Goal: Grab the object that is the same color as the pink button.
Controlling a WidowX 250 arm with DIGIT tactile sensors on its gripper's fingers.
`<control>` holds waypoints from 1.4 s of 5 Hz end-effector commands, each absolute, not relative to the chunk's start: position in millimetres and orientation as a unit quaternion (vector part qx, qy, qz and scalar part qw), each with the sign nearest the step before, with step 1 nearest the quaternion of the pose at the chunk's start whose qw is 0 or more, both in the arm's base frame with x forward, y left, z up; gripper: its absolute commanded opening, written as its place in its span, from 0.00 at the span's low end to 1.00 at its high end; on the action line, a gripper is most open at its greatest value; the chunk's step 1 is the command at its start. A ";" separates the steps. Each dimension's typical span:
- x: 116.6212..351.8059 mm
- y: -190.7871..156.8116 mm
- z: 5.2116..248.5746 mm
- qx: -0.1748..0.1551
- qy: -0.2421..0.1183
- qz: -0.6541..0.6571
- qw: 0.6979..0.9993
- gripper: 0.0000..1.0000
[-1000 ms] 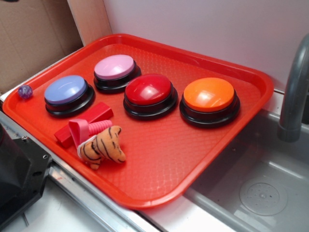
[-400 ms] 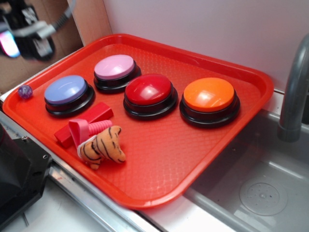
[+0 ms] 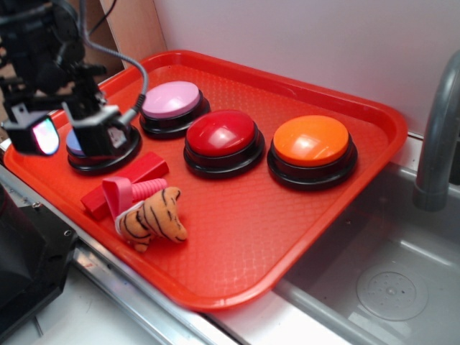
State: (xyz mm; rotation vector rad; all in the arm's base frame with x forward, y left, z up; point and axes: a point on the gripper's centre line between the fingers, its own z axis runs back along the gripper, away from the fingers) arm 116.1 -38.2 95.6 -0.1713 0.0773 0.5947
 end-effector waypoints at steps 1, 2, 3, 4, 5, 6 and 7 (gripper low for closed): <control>135.8 -25.0 56.0 -0.057 0.015 0.401 0.914 1.00; 142.6 -17.3 40.5 -0.055 0.015 0.414 0.909 1.00; 143.7 -17.1 28.2 -0.088 0.021 0.421 0.902 1.00; 140.5 -24.0 22.4 -0.114 0.015 0.440 0.891 1.00; 139.0 -27.2 22.1 -0.108 0.016 0.441 0.891 0.00; 138.8 -30.7 24.5 -0.108 0.014 0.437 0.893 0.00; 138.8 -31.8 24.7 -0.108 0.014 0.433 0.895 0.00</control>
